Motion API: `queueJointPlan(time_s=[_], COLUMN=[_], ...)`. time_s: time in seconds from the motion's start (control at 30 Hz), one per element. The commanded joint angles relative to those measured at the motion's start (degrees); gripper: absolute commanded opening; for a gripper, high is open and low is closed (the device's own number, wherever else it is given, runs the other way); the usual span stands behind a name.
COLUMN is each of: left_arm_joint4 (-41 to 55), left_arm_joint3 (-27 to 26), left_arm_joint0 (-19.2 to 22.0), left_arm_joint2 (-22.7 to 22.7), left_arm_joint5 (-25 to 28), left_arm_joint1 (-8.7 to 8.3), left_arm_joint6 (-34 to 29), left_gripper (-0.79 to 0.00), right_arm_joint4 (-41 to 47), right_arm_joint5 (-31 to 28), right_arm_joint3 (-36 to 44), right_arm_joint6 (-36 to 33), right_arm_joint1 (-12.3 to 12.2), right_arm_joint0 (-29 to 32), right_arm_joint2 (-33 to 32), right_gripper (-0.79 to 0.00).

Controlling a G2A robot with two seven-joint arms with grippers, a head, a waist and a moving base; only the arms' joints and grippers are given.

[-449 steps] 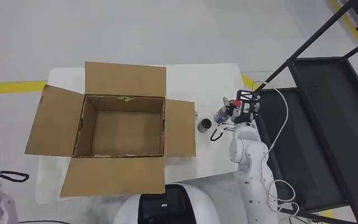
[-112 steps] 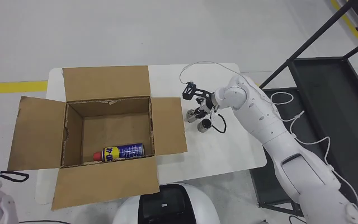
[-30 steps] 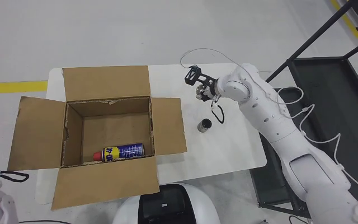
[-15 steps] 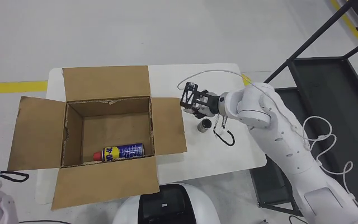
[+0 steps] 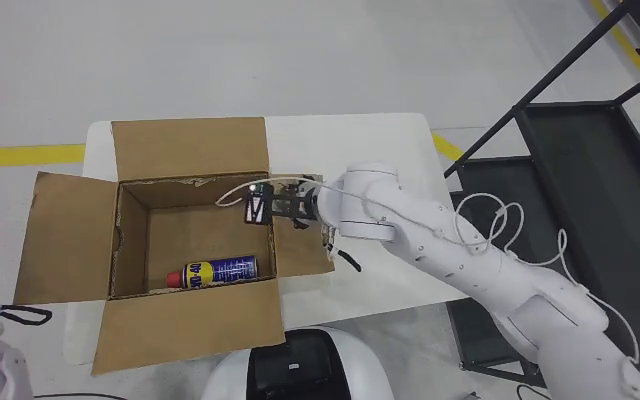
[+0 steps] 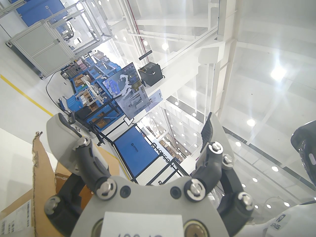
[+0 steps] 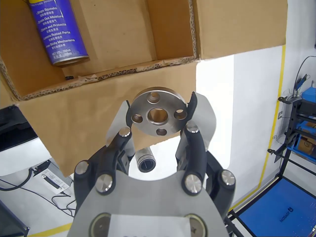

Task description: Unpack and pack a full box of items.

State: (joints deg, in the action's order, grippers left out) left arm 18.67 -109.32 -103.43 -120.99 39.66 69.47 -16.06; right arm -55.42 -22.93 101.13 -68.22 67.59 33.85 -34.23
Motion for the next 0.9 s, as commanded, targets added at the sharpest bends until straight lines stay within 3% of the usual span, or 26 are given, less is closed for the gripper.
queueJointPlan(time_s=[0.0,0.3,0.67,0.77,0.87], left_arm_joint4=[0.00,0.00,0.00,0.00,0.00], left_arm_joint3=[0.00,0.00,0.00,0.00,0.00], left_arm_joint0=[0.00,0.00,0.00,0.00,0.00], left_arm_joint2=[0.00,0.00,0.00,0.00,0.00], left_arm_joint5=[0.00,0.00,0.00,0.00,0.00], left_arm_joint1=[0.00,0.00,0.00,0.00,0.00], left_arm_joint6=[0.00,0.00,0.00,0.00,0.00], left_gripper=[0.000,0.000,0.000,0.000,0.000], right_arm_joint4=[2.11,9.91,16.70,17.40,17.47], right_arm_joint5=[0.73,1.64,0.44,0.08,0.05], right_arm_joint3=[-4.13,-18.20,-33.58,-37.12,-37.44], right_arm_joint6=[-0.22,-0.28,0.98,1.19,1.12], right_arm_joint1=[2.00,11.48,22.15,24.44,24.66], right_arm_joint0=[-3.78,-15.82,-21.46,-22.33,-22.42], right_arm_joint2=[2.90,12.77,19.95,20.74,20.79], right_gripper=[-0.785,-0.785,-0.785,-0.785,-0.785])
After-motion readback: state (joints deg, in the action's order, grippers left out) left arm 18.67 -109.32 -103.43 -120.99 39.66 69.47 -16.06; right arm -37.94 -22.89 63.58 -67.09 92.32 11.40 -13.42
